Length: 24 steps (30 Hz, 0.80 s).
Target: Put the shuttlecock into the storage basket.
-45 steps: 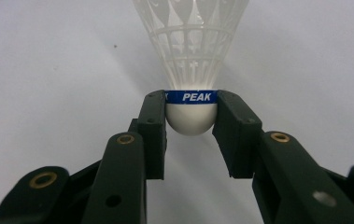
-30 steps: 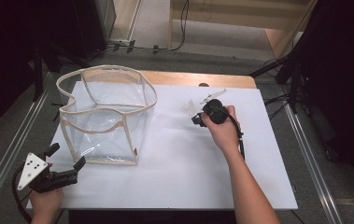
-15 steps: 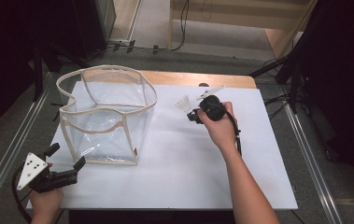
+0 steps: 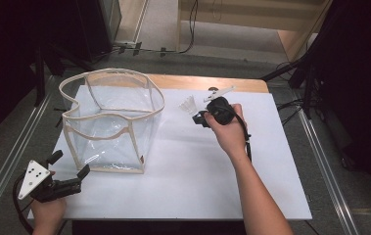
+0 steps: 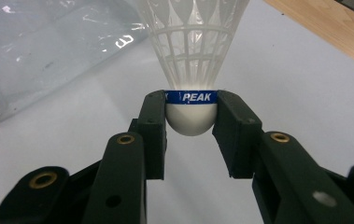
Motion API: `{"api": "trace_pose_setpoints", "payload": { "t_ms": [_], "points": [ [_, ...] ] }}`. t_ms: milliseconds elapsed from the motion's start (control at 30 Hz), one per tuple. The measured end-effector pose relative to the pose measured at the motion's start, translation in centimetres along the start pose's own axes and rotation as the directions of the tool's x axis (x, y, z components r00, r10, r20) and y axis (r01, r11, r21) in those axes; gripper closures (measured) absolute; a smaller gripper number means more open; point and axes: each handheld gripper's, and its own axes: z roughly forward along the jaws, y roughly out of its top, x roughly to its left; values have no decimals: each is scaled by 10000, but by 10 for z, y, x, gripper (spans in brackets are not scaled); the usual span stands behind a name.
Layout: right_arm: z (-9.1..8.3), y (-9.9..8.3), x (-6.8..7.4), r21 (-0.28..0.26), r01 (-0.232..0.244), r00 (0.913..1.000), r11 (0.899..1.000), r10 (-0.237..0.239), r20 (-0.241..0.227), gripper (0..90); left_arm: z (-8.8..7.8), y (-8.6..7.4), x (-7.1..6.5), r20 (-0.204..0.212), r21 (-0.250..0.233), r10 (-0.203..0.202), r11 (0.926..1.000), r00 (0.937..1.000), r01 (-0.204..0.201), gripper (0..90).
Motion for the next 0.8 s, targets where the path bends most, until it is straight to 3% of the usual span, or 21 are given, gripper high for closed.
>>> {"api": "trace_pose_setpoints", "payload": {
  "t_ms": [800],
  "points": [
    [-14,19,18,-627,281,9994,9976,-292,-163,634,1,0,-1,25,25,31,10000,10000,-31,0]
  ]
}}
